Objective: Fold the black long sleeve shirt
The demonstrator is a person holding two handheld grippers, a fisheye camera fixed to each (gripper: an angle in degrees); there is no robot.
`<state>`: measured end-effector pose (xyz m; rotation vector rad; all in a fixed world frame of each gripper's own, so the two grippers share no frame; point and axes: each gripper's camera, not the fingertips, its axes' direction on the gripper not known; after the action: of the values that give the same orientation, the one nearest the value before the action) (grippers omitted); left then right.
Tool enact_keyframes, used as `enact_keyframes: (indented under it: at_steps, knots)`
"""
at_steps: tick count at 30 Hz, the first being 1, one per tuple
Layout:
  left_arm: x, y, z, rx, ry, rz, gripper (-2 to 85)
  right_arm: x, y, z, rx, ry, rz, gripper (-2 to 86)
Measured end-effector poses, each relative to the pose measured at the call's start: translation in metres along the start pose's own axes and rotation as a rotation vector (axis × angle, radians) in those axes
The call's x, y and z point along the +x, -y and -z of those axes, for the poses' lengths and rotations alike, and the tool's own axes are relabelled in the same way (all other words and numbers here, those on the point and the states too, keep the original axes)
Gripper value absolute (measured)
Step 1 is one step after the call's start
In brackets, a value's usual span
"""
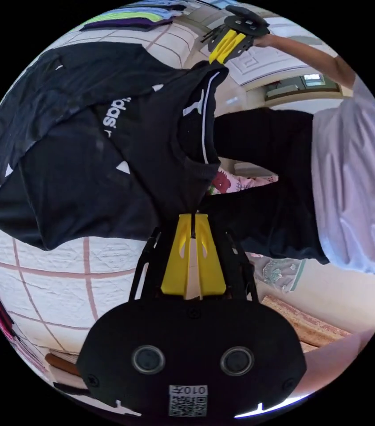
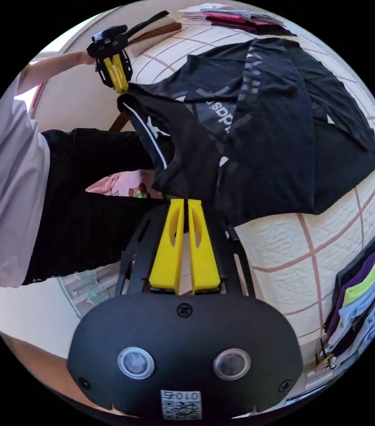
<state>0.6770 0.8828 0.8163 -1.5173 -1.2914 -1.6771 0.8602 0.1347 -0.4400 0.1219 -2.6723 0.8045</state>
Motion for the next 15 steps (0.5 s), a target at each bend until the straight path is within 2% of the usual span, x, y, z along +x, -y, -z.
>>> enact_keyframes:
  at_steps: [2,4,8,12,15]
  knots:
    - [-0.049,-0.009,0.056,0.092,-0.088,0.007,-0.1,0.032,0.002,0.04,0.042,-0.004,0.017,3.7]
    - [-0.087,-0.015,0.104,0.148,-0.06,0.002,-0.1,0.067,0.007,0.082,0.103,-0.025,0.046,3.7]
    - [-0.193,-0.01,0.178,0.131,-0.056,-0.032,-0.1,0.168,0.042,0.134,0.128,0.044,0.085,3.5]
    - [-0.301,-0.001,0.194,0.116,-0.173,0.077,-0.1,0.257,0.079,0.139,0.074,0.045,0.0,3.0]
    - [-0.352,0.005,0.194,0.104,-0.249,0.149,0.0,0.276,0.09,0.132,0.023,0.042,-0.011,2.9]
